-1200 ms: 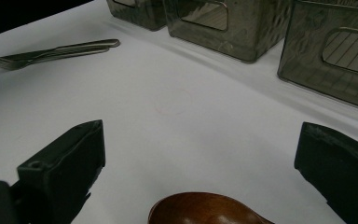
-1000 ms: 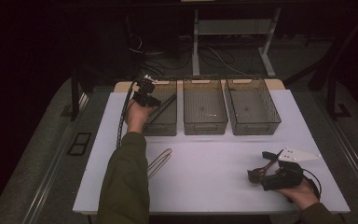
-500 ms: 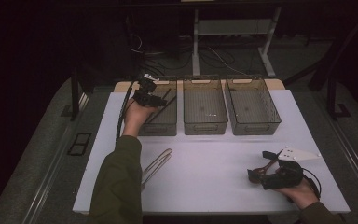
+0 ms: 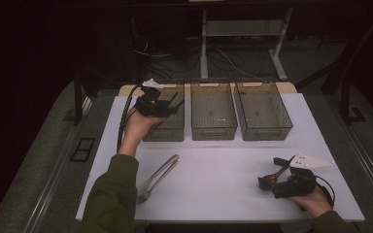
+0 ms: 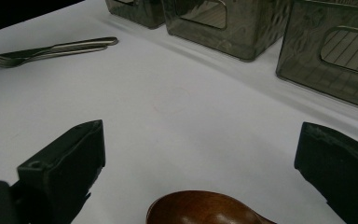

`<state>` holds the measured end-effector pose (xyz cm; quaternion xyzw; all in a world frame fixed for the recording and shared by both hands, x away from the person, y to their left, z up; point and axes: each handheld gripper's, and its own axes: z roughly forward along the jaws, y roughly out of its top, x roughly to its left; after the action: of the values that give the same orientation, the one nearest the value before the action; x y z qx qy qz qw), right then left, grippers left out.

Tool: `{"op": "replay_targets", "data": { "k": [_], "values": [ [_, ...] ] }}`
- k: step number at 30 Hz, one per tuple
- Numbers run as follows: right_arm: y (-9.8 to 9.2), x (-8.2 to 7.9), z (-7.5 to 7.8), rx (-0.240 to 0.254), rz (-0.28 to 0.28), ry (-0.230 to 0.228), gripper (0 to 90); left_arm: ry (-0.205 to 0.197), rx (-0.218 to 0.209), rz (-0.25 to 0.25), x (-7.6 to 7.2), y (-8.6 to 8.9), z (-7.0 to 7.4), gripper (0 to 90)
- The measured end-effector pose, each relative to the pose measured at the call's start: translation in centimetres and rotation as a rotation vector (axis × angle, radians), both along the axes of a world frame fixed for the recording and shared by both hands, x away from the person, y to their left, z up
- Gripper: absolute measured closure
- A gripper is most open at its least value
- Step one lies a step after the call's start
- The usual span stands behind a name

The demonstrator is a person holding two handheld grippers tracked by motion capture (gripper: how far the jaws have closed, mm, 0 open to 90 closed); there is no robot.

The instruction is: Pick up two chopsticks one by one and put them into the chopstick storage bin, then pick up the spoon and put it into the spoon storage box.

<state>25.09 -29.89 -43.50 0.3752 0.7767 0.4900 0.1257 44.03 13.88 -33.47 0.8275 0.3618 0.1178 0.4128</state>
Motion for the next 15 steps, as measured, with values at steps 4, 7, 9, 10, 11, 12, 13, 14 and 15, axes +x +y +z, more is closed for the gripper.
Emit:
{"op": "replay_targets", "data": {
  "k": [4, 7, 9, 10, 11, 12, 13, 14, 15],
  "values": [
    [0.0, 0.0, 0.0, -0.002, 0.0, 0.0, 2.2, -0.017, -0.027, -0.018, -1.4, 0.1, 0.4, 42.0],
    [0.0, 0.0, 0.0, -0.001, 0.0, -0.001, 2.2, -0.031, -0.052, -0.03, -2.6, 0.3, 0.4, 39.8],
    [0.0, 0.0, 0.0, -0.002, 0.001, -0.001, 2.2, -0.031, -0.06, -0.044, -3.2, 0.4, 0.3, 38.2],
    [0.0, 0.0, 0.0, -0.003, 0.002, -0.001, 2.2, -0.03, -0.07, -0.048, -3.6, 0.4, 0.2, 37.4],
    [0.0, 0.1, 0.0, -0.002, 0.001, 0.0, 2.2, -0.036, -0.071, -0.056, -3.9, 0.5, 0.1, 36.3],
    [0.0, 0.1, 0.0, -0.002, 0.002, -0.001, 2.2, -0.039, -0.078, -0.063, -4.3, 0.5, 0.0, 35.5],
    [0.0, 0.1, 0.0, -0.004, 0.002, 0.0, 2.2, -0.04, -0.088, -0.072, -4.6, 0.6, -0.2, 35.1],
    [0.0, 0.1, -0.1, -0.005, 0.001, 0.001, 2.2, -0.037, -0.093, -0.077, -5.0, 0.6, -0.3, 32.7],
    [0.0, 0.1, -0.1, -0.005, 0.002, -0.002, 2.2, -0.038, -0.095, -0.087, -5.4, 0.6, -0.4, 31.3]
  ]
}}
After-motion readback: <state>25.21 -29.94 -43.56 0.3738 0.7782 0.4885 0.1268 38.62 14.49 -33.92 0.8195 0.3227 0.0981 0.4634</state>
